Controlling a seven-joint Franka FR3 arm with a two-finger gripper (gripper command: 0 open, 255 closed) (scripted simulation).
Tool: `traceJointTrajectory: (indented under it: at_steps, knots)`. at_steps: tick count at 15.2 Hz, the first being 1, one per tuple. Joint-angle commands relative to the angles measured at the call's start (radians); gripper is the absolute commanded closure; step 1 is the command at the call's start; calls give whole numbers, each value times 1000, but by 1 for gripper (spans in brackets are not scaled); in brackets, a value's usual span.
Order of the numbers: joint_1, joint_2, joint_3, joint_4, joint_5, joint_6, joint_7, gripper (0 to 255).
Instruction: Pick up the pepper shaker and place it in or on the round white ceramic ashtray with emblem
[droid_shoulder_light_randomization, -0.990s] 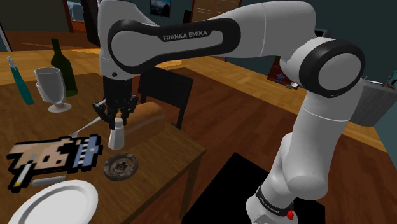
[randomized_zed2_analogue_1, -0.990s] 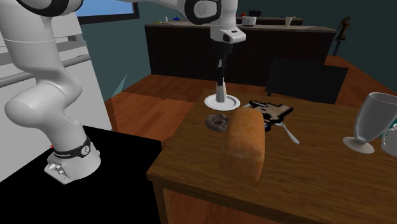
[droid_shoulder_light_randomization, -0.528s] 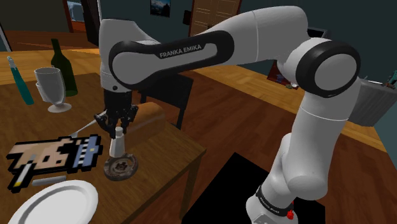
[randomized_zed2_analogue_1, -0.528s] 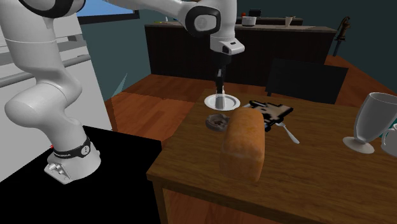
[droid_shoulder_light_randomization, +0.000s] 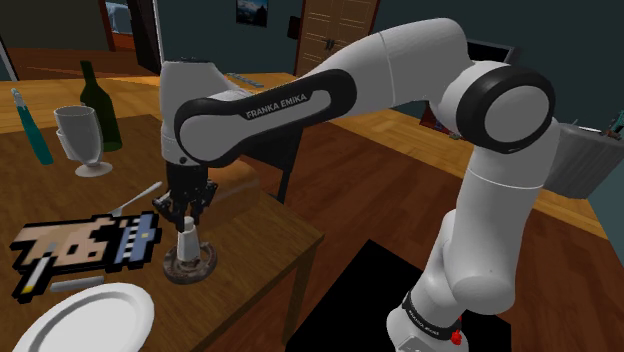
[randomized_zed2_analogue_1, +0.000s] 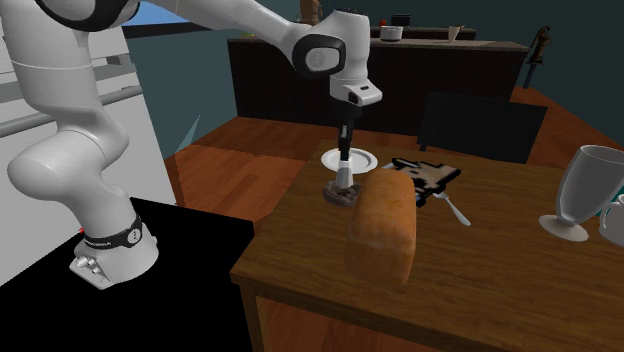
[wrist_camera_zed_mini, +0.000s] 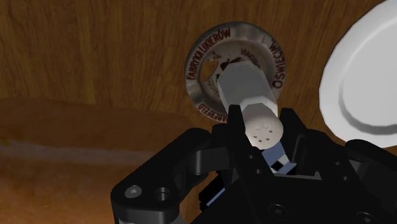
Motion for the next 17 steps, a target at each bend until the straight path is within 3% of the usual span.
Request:
traceJointTrajectory:
  at_steps: [1, 10, 11, 17]
  knots:
    - [0, 9, -1, -15, -2, 24, -1, 255]
    - [1, 19, -1, -29, -4, 48, 0, 255]
    - [1, 19, -1, -29, -4, 48, 0, 0]
    - [-1, 4, -1, -14, 0, 18, -3, 0]
